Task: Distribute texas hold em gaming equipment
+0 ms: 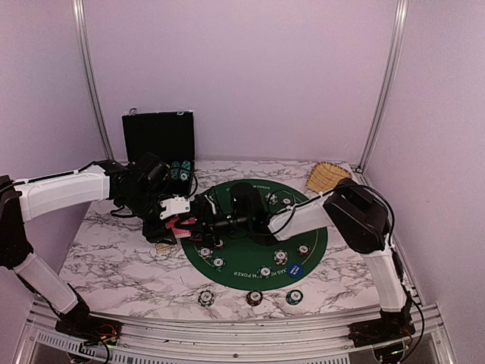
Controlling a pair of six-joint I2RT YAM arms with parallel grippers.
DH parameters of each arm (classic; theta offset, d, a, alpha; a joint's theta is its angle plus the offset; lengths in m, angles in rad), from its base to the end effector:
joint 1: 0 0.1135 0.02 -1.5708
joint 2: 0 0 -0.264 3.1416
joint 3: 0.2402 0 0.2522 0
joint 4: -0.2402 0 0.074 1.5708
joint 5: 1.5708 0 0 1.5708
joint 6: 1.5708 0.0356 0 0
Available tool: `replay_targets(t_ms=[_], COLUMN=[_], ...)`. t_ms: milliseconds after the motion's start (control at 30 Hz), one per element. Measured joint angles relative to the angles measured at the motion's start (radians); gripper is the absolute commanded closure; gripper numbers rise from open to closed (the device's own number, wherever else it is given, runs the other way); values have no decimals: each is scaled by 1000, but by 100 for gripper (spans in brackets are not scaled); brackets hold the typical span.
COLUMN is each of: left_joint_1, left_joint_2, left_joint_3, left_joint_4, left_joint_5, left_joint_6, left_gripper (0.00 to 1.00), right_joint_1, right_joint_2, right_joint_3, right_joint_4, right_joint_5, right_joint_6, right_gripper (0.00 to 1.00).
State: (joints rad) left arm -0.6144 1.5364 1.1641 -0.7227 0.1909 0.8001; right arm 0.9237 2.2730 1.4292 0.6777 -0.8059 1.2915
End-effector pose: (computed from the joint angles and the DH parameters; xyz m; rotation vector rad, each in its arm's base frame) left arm 0.2501 -0.1847 0.2473 1.7651 1.9704 -0.1927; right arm 0.2782 0.4108 0.1556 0.3785 -2.3110 -2.0874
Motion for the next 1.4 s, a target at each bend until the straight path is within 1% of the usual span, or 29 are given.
replay_targets(t_ms=[333, 700, 767, 867, 933, 1167, 1400], left_joint_1=[0, 0, 0, 0, 0, 0, 0], left_joint_2=[0, 0, 0, 0, 0, 0, 0], left_joint_3=[0, 0, 0, 0, 0, 0, 0], left_joint_4=[-1, -4, -4, -5, -6, -15, -16], left_joint_5=[3, 3, 3, 2, 2, 1, -1], left_joint_6=[0, 0, 0, 0, 0, 0, 0], left_gripper=[58, 58, 58, 58, 58, 58, 59], right_joint_1=[10, 12, 12, 12, 12, 5, -6], right_joint_2=[71, 114, 114, 114, 114, 99, 63], right_joint_3=[86, 129, 130, 130, 130, 97, 51], right_joint_4=[22, 29, 29, 26, 30, 55, 46], right_joint_5=[-3, 8, 11, 13, 13, 22, 26], right_joint_6=[43, 80, 85, 87, 87, 78, 45], right_gripper=[27, 35, 38, 45, 47, 48, 49])
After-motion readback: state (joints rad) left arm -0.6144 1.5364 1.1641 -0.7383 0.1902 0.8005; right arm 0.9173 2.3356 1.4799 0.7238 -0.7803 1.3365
